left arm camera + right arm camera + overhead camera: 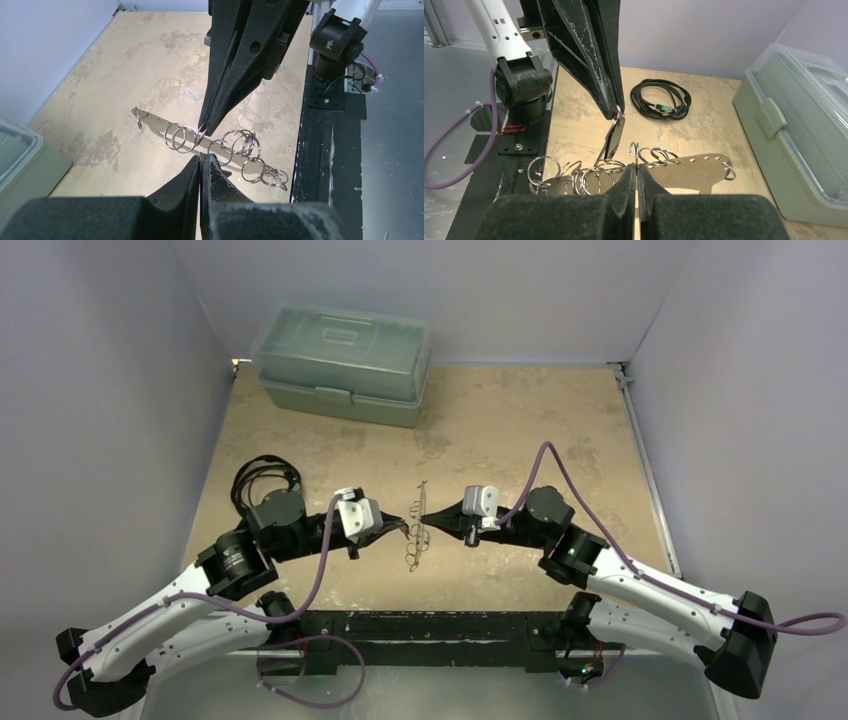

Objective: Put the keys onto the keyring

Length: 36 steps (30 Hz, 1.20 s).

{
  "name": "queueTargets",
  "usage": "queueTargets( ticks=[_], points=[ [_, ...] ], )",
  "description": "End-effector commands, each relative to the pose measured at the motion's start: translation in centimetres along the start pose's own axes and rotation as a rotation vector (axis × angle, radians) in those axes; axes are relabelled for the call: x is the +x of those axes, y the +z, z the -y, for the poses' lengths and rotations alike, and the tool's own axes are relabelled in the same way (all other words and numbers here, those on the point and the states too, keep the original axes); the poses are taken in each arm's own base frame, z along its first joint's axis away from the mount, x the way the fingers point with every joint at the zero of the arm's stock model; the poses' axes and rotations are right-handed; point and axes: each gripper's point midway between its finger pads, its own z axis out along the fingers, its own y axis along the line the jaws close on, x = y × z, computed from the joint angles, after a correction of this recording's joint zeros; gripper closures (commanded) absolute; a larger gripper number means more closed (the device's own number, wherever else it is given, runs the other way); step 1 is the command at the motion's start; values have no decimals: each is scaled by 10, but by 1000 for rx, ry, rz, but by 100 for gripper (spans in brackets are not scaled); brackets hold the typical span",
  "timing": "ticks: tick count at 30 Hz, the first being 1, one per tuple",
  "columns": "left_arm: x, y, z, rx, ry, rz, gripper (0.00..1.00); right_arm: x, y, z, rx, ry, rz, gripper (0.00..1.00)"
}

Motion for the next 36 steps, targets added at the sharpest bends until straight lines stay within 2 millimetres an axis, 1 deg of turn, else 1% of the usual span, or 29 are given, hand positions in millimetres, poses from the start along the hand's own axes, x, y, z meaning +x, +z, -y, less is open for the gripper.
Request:
queueTargets(
  ticks=[1, 13, 23, 36],
  points=[
    [-15, 1, -1, 8, 14, 36, 100, -34, 3, 11, 34, -25, 70, 100],
    [-10, 13, 3, 42, -2, 27, 100, -33, 7, 8, 20, -10, 62, 100],
    [-8, 15, 2, 38, -4, 21, 100, -31, 11, 2, 1, -8, 49, 100],
    [-8, 15, 0, 30, -11, 27, 100, -26, 16, 0, 7, -12, 21, 100]
  ],
)
